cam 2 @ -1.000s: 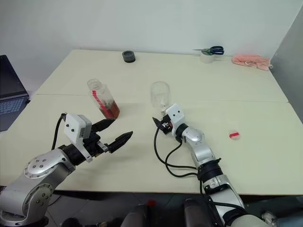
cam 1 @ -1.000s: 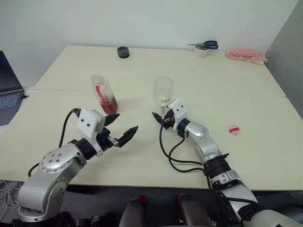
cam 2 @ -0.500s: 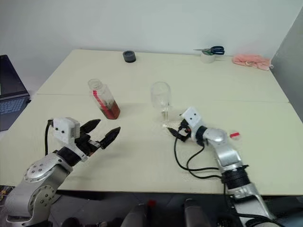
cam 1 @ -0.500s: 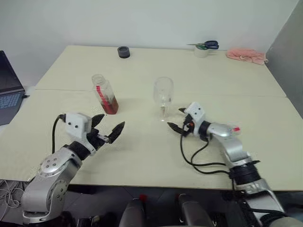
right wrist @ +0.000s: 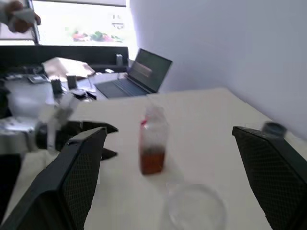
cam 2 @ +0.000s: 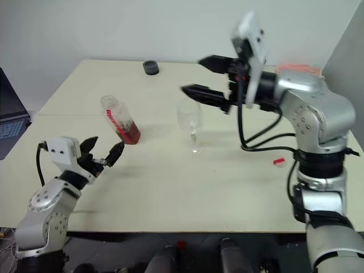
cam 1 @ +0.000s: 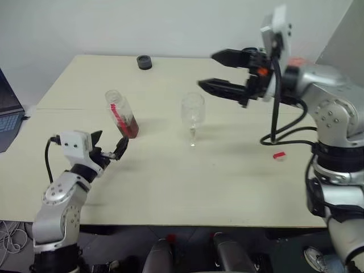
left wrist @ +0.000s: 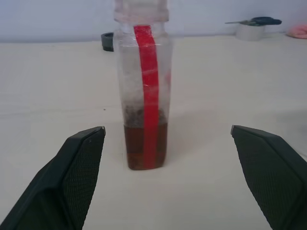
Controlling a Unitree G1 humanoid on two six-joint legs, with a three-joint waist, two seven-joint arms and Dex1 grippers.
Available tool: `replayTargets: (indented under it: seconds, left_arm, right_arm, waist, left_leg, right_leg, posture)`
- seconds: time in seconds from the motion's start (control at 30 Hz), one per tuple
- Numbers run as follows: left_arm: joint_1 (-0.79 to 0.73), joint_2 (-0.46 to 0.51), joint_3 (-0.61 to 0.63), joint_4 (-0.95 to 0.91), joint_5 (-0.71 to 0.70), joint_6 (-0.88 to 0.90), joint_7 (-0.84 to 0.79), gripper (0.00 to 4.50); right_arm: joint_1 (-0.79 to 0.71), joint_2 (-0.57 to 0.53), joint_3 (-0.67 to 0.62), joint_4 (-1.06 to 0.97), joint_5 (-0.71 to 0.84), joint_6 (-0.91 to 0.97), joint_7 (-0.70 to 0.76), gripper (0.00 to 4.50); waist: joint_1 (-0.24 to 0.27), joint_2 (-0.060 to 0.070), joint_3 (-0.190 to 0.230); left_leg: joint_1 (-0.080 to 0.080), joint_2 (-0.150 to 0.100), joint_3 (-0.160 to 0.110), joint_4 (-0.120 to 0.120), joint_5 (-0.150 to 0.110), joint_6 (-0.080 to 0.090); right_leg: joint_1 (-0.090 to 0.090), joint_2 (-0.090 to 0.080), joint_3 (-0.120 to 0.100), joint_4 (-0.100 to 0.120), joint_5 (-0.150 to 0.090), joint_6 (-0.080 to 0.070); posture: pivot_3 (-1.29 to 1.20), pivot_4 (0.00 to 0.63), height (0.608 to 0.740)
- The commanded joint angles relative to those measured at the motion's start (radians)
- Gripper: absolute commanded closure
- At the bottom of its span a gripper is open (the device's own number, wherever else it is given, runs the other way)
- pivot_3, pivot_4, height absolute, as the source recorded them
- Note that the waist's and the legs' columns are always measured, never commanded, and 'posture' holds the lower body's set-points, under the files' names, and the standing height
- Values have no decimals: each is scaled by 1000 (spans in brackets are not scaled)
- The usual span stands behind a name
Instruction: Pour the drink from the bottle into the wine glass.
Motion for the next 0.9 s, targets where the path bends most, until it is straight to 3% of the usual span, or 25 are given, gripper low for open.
replayTargets:
  seconds: [0.03,0.27,0.9]
  left_arm:
    - [-61,36,-16,-34,28,40,35,0]
    - [-171,52,-56,26,84,89,77,0]
    - [-421,-8,-159,445,205,-146,19,0]
  right_arm:
    - [-46,-2,30,11,-10,40,-51,41]
    - [-61,9,82,69,-51,26,-88,41]
    - [-38,7,98,44,-69,32,-129,41]
  waist:
    - [8,-1,0]
    - [9,-1,0]
    - [5,-1,0]
  left_leg:
    - [0,-1,-1,0,0,0]
    - [0,-4,0,1,0,0]
    - [-1,-4,-1,-1,0,0]
  right_leg:
    - [0,-1,-1,0,0,0]
    - [1,-5,-1,0,0,1]
    - [0,-4,-3,0,0,1]
  posture:
    - [0,150,740]
    - [0,150,740]
    - [0,150,740]
